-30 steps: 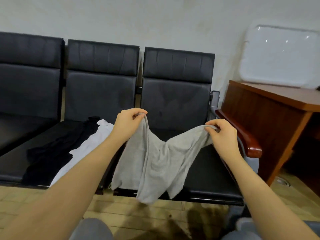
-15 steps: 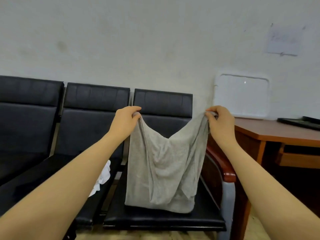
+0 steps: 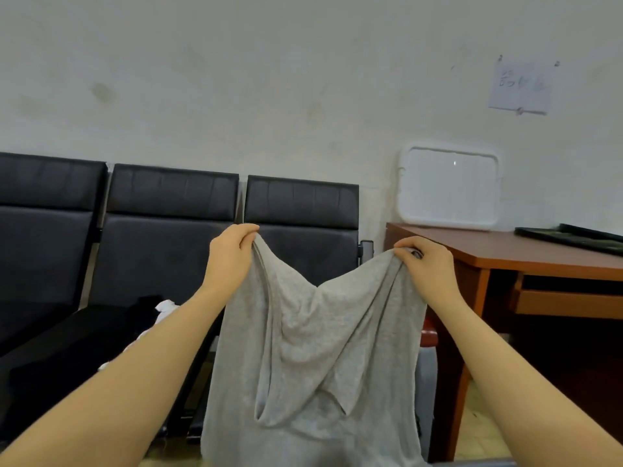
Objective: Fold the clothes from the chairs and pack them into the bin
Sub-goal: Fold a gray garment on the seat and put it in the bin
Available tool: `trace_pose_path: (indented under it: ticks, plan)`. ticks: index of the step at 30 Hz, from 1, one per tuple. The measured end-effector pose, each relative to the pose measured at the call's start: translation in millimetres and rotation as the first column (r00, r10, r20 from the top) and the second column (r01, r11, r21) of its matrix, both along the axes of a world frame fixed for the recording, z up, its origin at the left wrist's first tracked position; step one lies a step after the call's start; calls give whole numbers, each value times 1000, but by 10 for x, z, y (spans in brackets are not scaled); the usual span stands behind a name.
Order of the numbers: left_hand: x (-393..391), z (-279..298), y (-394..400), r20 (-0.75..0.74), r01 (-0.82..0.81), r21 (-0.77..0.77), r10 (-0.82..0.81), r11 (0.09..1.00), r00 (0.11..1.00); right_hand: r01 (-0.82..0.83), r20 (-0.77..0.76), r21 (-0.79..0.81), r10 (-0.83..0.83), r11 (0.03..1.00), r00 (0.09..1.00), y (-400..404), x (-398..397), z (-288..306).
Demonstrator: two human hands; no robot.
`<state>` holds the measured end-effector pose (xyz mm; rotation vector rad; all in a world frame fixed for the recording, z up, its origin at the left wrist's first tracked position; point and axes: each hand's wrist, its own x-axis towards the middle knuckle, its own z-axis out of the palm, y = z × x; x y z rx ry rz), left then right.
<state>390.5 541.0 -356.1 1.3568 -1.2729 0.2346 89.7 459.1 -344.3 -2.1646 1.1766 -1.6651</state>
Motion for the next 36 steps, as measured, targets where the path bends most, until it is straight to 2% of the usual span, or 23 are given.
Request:
trace_pose_path:
  ticks: [3, 6, 9, 11, 13, 15, 19, 21, 26, 28, 30, 32, 34, 36]
  plan:
    - [-1, -207, -31, -103, 52, 114, -40, 992, 994, -1, -38, 111, 5, 994, 999, -88, -8, -197]
    - [43, -455, -103, -113, 75, 230, -50, 970, 992, 22, -86, 213, -3, 977, 996, -198, -11, -428]
    - [188, -708, -199, -132, 128, 408, -80, 904, 988, 74, -147, 268, -36, 961, 989, -324, -8, -657]
    - [340, -868, -257, 37, 53, 538, -86, 841, 996, 97, -161, 305, -49, 947, 986, -383, 5, -782]
    - [441, -1005, -316, 222, -63, 598, -90, 799, 971, 115, -186, 321, -57, 940, 981, -429, 21, -892]
    - [461, -1124, -360, 261, -112, 571, -51, 814, 964, 124, -221, 316, -54, 941, 974, -473, 30, -994]
    - [411, -1300, -415, 152, -82, 397, 22, 914, 988, 88, -223, 350, -8, 933, 975, -514, 38, -1155]
    - [412, -1370, -441, 104, -72, 358, 37, 931, 994, 66, -226, 356, 18, 932, 974, -526, 40, -1224]
    - [453, -1519, -515, 14, -44, 443, 42, 895, 999, 15, -177, 385, 58, 923, 982, -576, 67, -1419]
    - [476, -1574, -538, 23, -53, 488, 48, 871, 999, 8, -165, 419, 67, 908, 984, -602, 93, -1508]
    - [511, -1632, -556, 99, -91, 505, 48, 858, 994, 19, -236, 426, 90, 904, 968, -636, 113, -1583]
    - [550, -1699, -578, 174, -118, 516, 31, 848, 984, 80, -419, 353, 81, 932, 904, -699, 88, -1648]
    - [587, -1764, -591, 172, -95, 545, 0, 833, 985, 163, -565, 289, 31, 943, 825, -746, 38, -1698]
    - [623, -1842, -602, 165, -70, 571, -30, 818, 986, 227, -608, 281, -10, 933, 794, -776, 6, -1730]
